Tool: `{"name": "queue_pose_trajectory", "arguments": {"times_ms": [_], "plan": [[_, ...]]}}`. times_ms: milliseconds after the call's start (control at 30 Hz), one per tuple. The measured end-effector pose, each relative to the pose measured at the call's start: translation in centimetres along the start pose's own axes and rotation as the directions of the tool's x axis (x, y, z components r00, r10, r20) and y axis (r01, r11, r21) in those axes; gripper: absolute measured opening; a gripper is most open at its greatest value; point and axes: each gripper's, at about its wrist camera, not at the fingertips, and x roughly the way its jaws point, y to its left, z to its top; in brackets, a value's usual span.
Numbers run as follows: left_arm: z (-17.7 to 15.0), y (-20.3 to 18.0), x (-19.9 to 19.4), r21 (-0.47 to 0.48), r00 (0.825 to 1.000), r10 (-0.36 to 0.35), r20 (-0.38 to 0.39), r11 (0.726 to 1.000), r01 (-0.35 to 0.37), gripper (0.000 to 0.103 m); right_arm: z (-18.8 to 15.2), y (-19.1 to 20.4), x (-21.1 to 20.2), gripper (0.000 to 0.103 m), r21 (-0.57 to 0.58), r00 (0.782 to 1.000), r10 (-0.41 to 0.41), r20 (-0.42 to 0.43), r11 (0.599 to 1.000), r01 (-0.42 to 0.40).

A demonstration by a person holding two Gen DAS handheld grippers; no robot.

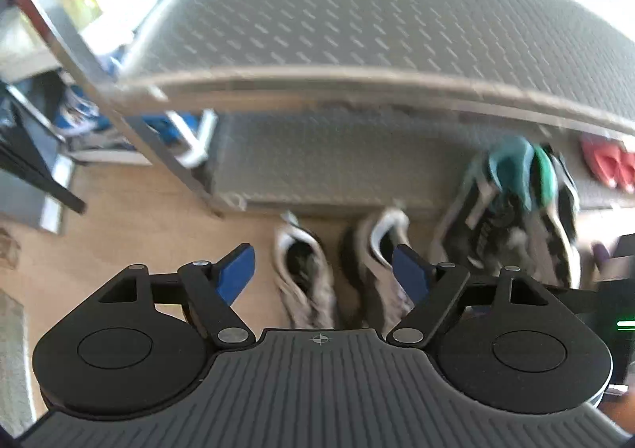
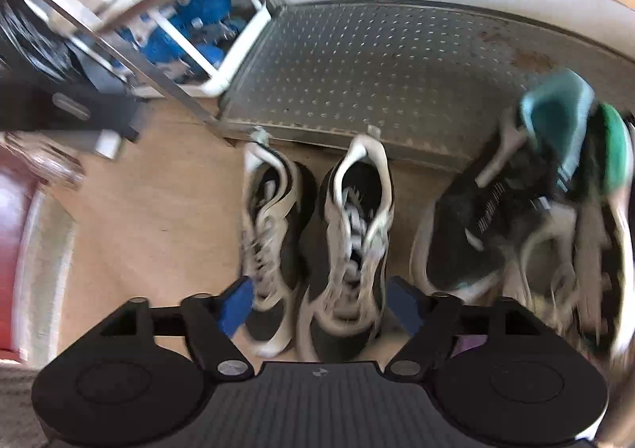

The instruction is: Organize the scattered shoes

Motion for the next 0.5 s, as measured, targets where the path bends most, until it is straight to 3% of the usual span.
{"name": "queue_pose_trajectory", "arguments": {"times_ms": [100, 267, 300, 367, 500], "plan": [[0.6, 2.0, 0.3, -0.081, 0.999, -0.047, -0.009, 0.996, 0.046, 0.082, 1.8, 0.0, 4.1, 0.080, -0.010, 0.995, -0.075, -0.064, 0.997, 0.074], [0.5, 2.3, 1.2, -0.037, 0.998, -0.061, -0.032, 0.998, 0.060, 0.082, 2.0, -1.1, 9.5, 0.079, 0.110, 0.978, -0.088, -0.189, 0.988, 0.110], [0.5, 2.2, 1.4, -0.030, 0.998, -0.059, -0.035, 0.998, 0.058, 0.082, 1.3, -1.4, 10.5, 0.070, 0.165, 0.972, -0.062, -0.225, 0.981, 0.100], [0.3, 2.2, 1.8, -0.027, 0.998, -0.048, -0.045, 0.999, 0.047, 0.082, 0.4, -1.5, 10.9, 0.060, 0.264, 0.974, -0.041, -0.221, 0.959, 0.100], [0.3, 2.3, 2.0, -0.033, 0.998, -0.035, -0.043, 0.999, 0.034, 0.082, -0.8, 2.3, 9.8, 0.056, 0.291, 0.975, -0.172, -0.138, 0.934, 0.206]]}}
